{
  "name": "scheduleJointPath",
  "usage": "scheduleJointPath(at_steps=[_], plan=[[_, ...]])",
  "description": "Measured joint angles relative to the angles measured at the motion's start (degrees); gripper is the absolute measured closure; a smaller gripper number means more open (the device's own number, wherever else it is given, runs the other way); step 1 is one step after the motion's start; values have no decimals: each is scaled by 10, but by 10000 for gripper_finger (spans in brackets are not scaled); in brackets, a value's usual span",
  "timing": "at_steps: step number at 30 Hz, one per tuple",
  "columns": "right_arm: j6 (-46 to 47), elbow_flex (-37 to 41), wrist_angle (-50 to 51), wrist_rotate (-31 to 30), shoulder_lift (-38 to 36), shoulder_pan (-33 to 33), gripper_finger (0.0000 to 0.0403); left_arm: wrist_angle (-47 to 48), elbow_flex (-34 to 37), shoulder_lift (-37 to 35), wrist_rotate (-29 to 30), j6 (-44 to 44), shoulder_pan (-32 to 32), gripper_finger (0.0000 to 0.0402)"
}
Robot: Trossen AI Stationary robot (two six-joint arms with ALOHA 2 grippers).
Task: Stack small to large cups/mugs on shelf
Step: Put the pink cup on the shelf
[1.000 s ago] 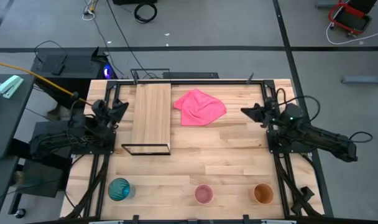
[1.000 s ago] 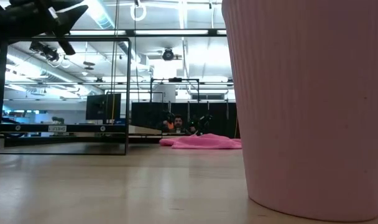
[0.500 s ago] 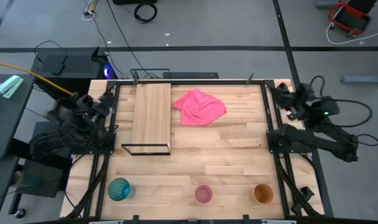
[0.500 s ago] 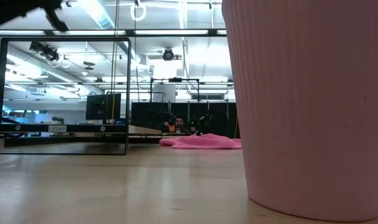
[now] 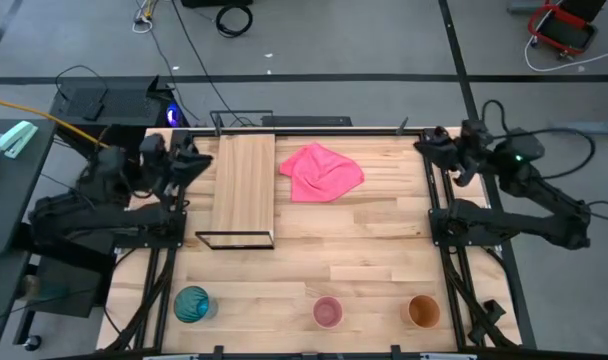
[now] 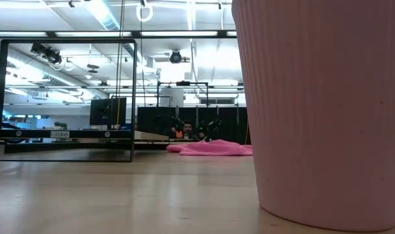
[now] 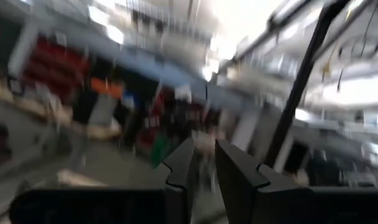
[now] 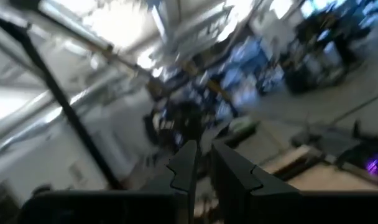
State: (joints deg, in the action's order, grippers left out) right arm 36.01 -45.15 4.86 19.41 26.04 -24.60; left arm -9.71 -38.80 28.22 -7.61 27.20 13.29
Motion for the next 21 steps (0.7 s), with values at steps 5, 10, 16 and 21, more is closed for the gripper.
scheduleJointPath(at_steps=[5,10,16,21], plan=[[0,-90,94,82,84,0,349,138,-134,91,-59,-16,-6,339],[0,-185,207,139,152,0,349,259,-255,159,-65,-58,-40,345],[0,-277,319,186,215,31,349,471,-354,215,32,-72,-66,349],[0,-309,362,176,264,116,349,568,-369,246,73,-50,-68,349]])
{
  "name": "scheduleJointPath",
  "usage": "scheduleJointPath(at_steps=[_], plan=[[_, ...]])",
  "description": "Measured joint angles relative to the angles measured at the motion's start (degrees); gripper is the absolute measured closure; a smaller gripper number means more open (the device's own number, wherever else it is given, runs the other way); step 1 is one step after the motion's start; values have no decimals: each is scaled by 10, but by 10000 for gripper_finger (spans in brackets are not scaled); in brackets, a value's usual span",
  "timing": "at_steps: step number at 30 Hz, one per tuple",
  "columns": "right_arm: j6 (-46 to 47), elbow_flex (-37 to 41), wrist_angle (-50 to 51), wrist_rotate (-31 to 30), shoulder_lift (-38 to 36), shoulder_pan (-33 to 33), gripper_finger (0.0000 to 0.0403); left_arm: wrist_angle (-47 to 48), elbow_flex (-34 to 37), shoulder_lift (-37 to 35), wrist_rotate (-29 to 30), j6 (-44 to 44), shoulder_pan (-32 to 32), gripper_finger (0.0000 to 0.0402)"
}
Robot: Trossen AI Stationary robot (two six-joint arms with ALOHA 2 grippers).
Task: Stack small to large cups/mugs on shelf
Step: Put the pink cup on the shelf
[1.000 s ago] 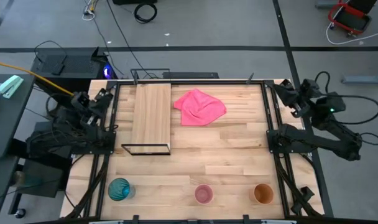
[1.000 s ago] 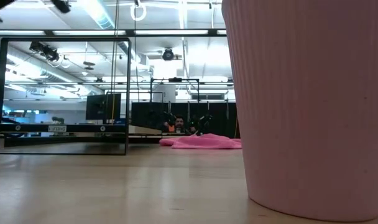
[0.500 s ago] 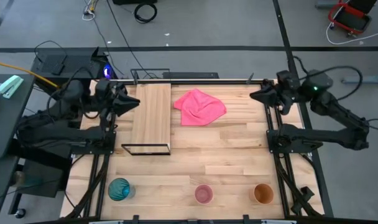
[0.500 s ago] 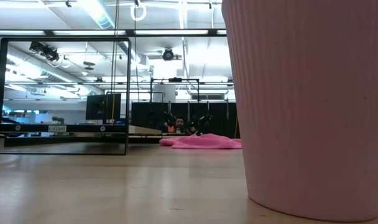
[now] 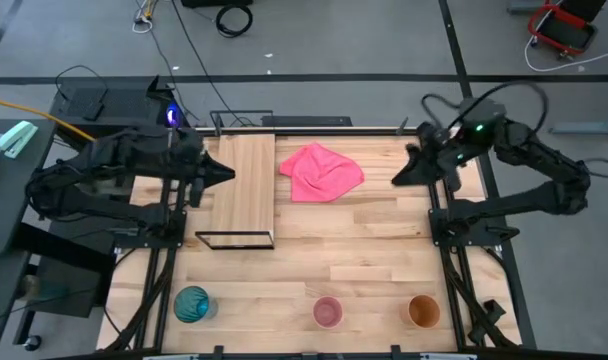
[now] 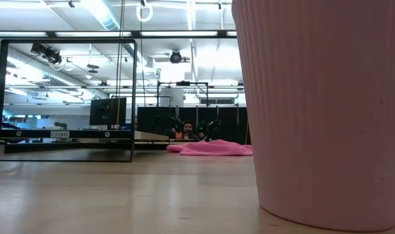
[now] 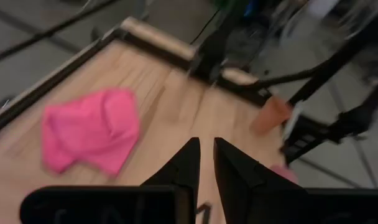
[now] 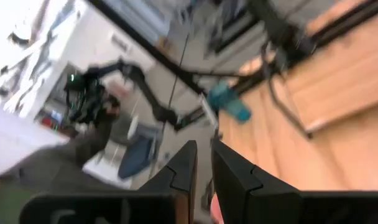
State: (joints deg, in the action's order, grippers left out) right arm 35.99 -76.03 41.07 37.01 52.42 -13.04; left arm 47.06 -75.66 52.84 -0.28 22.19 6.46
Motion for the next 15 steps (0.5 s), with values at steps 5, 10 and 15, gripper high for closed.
scheduleJointPath(at_steps=[5,10,15], plan=[[8,0,31,-68,59,106,349,34,0,27,27,0,0,351],[53,0,17,-85,144,211,349,68,0,45,82,-4,5,350],[73,0,16,-85,219,282,349,104,0,58,120,-3,20,351]])
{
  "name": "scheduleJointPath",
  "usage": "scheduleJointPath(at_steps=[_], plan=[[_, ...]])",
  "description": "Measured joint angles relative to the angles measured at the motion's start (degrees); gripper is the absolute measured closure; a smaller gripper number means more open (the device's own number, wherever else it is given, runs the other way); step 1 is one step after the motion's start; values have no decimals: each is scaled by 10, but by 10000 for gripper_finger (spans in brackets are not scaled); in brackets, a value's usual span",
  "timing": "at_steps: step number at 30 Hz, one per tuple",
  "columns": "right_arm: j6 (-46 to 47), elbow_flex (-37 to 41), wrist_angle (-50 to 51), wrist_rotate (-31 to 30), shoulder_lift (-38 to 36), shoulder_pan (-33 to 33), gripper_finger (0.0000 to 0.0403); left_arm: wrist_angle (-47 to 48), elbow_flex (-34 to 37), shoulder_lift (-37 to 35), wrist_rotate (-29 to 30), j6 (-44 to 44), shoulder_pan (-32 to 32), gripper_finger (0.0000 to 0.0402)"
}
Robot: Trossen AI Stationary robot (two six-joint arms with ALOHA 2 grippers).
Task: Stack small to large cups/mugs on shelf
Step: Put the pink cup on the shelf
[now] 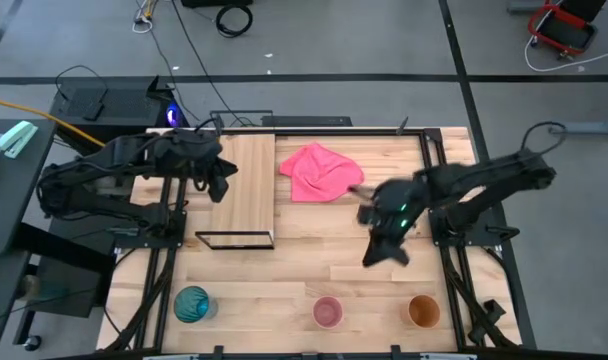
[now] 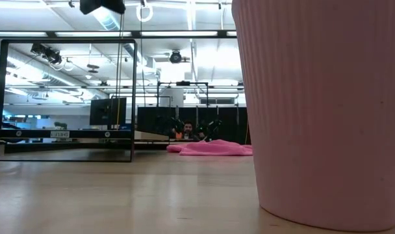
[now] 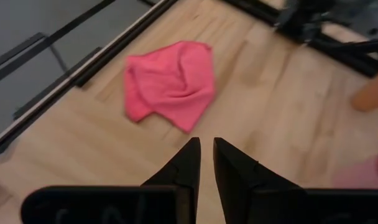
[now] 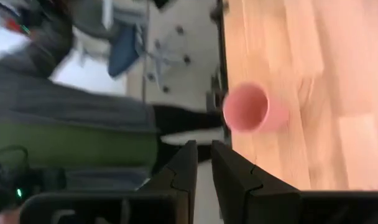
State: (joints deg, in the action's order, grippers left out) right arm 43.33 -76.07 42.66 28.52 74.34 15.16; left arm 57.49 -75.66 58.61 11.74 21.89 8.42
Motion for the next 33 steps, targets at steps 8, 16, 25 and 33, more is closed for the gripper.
scheduleJointPath(at_steps=[8,16,25,33], plan=[[-3,0,30,-134,68,54,349,47,0,15,18,19,24,354],[-4,0,29,-239,115,90,349,92,-1,36,23,43,39,354],[51,0,21,-240,188,110,349,182,0,59,54,57,72,357],[77,0,-24,-238,197,101,347,202,0,68,84,21,119,350]])
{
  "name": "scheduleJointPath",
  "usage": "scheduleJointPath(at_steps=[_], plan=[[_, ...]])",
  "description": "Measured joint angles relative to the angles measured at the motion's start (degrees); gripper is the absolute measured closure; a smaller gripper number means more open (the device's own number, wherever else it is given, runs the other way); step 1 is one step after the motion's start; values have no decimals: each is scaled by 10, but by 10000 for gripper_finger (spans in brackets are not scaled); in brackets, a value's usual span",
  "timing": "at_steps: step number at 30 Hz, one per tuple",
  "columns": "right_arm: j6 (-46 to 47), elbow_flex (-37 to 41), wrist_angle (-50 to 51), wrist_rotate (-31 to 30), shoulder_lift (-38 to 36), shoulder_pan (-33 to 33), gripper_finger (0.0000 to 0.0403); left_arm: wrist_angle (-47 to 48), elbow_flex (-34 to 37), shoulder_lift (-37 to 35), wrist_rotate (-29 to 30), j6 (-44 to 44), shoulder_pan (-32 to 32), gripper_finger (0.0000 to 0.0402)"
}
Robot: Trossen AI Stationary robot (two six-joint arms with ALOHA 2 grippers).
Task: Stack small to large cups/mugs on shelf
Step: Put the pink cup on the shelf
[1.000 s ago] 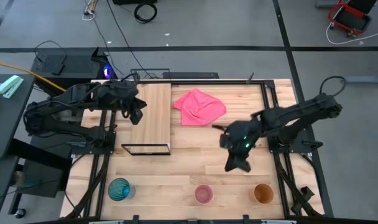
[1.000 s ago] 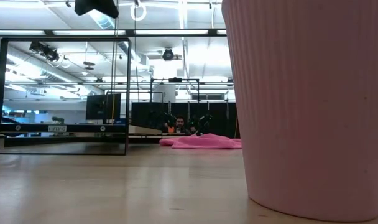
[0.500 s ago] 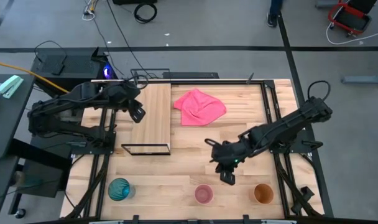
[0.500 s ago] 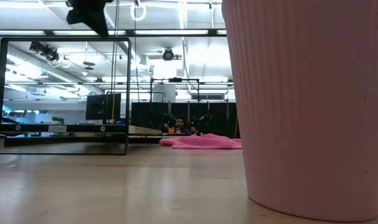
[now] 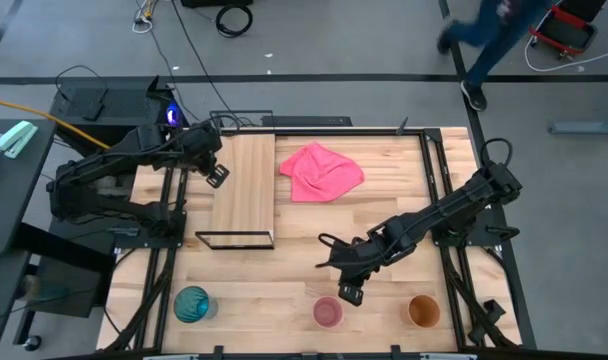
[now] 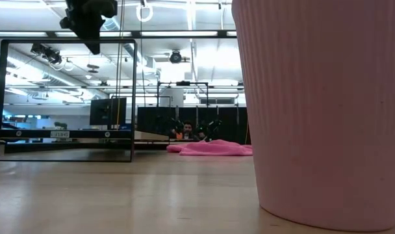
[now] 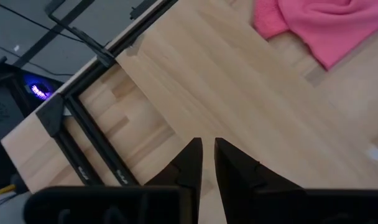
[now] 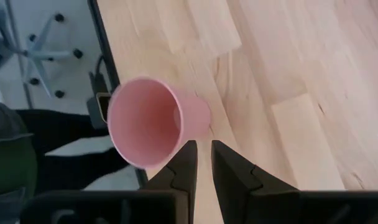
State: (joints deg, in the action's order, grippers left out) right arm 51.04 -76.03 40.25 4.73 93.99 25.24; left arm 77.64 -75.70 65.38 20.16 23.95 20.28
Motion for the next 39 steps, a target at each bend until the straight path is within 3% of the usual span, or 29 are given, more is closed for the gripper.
scheduleJointPath(at_steps=[7,17,33,39], plan=[[33,0,-35,-4,11,11,315,-1,0,0,0,-6,12,349],[-21,-12,-11,-16,14,18,300,-1,0,0,-1,39,12,349],[-170,-347,177,-77,20,34,301,2,0,0,-1,59,12,351],[-224,-460,196,-141,18,67,301,2,0,0,-1,59,12,343]])
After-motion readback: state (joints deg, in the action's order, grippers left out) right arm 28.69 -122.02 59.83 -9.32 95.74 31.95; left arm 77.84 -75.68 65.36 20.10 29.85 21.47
